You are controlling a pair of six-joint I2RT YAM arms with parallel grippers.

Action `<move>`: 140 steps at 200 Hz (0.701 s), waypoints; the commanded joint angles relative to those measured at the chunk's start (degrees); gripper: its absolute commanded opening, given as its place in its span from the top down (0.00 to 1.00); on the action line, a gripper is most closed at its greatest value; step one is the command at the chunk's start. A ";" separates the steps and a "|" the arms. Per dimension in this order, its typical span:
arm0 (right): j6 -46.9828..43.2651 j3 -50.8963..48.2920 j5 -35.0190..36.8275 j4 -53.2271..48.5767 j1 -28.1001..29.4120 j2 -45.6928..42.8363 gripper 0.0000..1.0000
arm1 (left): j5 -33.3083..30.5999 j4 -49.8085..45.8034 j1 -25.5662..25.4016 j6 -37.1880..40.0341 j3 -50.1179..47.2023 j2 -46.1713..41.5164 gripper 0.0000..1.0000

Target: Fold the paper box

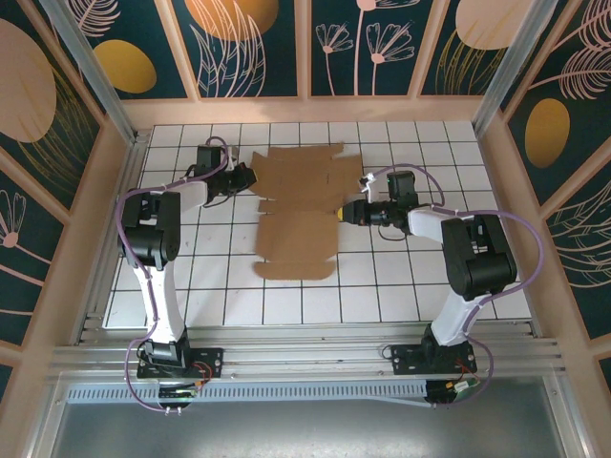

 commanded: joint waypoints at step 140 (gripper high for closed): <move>-48.61 32.60 11.74 -14.54 -1.40 3.37 0.11 | 18.99 60.19 0.19 26.89 -26.33 -15.48 1.00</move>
